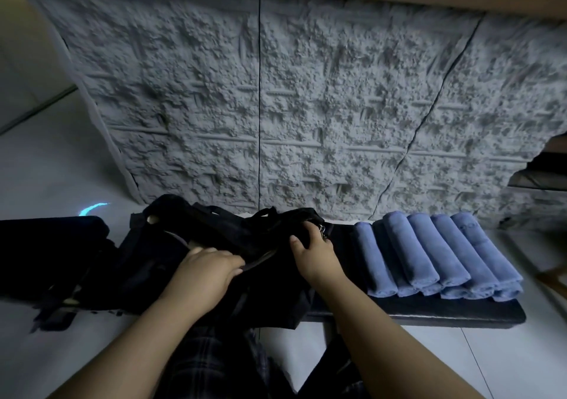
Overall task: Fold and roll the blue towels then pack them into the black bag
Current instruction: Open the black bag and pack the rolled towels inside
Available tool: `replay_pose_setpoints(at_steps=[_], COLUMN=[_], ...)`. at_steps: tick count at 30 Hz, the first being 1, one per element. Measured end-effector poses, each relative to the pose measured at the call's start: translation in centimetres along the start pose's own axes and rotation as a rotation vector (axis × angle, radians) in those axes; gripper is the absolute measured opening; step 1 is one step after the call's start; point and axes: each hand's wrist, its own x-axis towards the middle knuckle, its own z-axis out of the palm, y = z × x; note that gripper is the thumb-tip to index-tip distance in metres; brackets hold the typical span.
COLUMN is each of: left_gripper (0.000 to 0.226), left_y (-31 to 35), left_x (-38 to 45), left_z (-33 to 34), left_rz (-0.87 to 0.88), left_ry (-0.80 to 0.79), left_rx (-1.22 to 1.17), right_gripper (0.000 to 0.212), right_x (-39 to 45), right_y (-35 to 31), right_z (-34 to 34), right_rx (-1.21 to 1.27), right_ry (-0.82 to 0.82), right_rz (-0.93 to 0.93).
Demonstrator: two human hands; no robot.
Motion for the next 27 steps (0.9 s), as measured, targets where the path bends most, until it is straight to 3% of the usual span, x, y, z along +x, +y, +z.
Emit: replay_pose_setpoints(at_steps=[6, 10, 14, 18, 21, 23, 25, 27], left_gripper=[0.039, 0.036, 0.037, 0.048, 0.04, 0.04, 0.054, 0.069], left_y=[2.0, 4.3, 6.8, 8.5, 7.7, 6.5, 5.2, 4.4], left_x=[0.5, 1.7, 3.1, 5.3, 7.4, 8.0, 8.1, 8.0], left_z=[-1.6, -1.5, -1.0, -1.3, -0.5, 0.2, 0.7, 0.9], left_rz=[0.096, 0.141, 0.142, -0.002, -0.014, -0.078, -0.143, -0.18], left_ry=[0.066, 0.023, -0.104, -0.26, -0.312, -0.431, -0.51, -0.476], left_rx=[-0.143, -0.177, -0.214, -0.365, -0.156, -0.032, 0.049, 0.082], right_gripper=[0.075, 0.082, 0.081, 0.08, 0.08, 0.078, 0.074, 0.071], right_x=[2.5, 3.8, 3.8, 3.3, 2.9, 2.6, 2.1, 1.5], right_y=[-1.2, -1.7, -0.9, 1.4, 2.5, 2.7, 2.9, 3.1], right_z=[-1.6, -3.3, -5.8, -7.3, -7.6, -7.9, -8.3, -8.6], right_rx=[0.067, 0.034, -0.069, -0.188, -0.248, -0.258, -0.266, -0.26], right_ry=[0.054, 0.032, -0.024, -0.121, -0.173, -0.187, -0.183, -0.158], right_rz=[0.096, 0.027, -0.057, -0.105, -0.144, -0.137, -0.134, -0.144])
